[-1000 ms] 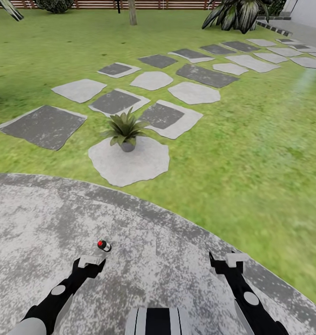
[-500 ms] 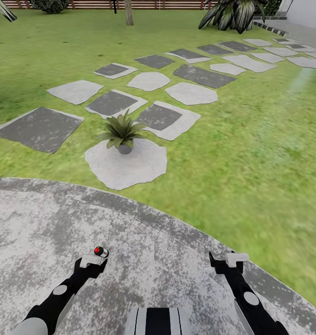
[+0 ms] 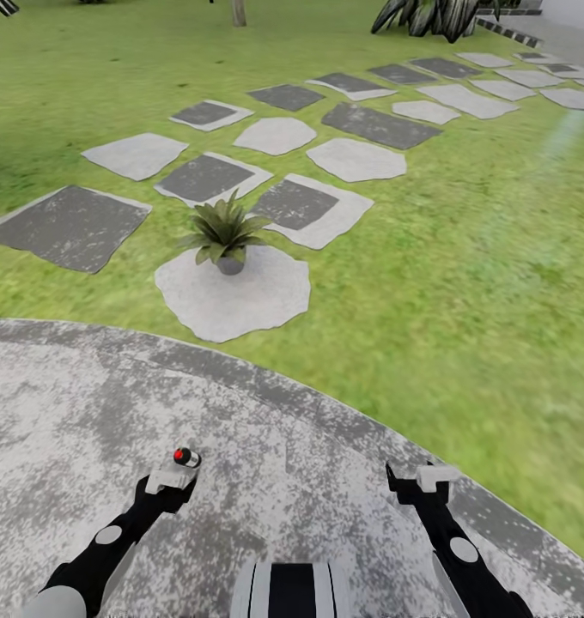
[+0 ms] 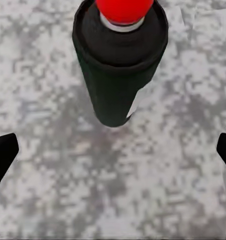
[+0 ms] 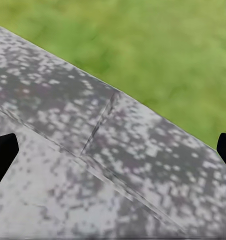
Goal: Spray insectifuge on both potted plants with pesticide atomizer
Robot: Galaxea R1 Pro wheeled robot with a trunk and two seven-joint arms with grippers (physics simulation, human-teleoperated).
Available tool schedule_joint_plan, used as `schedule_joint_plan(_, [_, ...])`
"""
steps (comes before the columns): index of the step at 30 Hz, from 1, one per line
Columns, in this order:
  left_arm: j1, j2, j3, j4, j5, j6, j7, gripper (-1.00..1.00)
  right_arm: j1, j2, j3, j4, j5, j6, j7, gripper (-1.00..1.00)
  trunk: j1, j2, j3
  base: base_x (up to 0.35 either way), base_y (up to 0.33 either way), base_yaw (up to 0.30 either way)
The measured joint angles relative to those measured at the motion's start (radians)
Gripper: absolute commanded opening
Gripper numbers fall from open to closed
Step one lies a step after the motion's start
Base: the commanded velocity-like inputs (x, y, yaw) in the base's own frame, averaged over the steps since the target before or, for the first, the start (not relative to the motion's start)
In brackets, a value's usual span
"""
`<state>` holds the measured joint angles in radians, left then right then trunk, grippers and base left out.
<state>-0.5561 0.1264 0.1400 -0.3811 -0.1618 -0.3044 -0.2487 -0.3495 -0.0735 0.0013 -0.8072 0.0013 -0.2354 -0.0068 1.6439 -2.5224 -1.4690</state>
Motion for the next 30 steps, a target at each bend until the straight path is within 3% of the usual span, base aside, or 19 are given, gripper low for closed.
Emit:
schedule_joint_plan(4, [0.000,0.000,0.002,0.000,0.000,0.000,0.000,1.00,0.000,0.000,0.000,0.001,0.000,-0.001,0.000,1.00,0.001,-0.001,-0.017,0.000,0.000,0.055])
schedule_joint_plan(30, [0.000,-0.006,-0.003,0.000,0.000,-0.006,0.009,1.00,0.000,0.000,0.000,0.004,0.000,0.000,0.000,1.00,0.001,-0.001,-0.018,0.070,0.000,0.001])
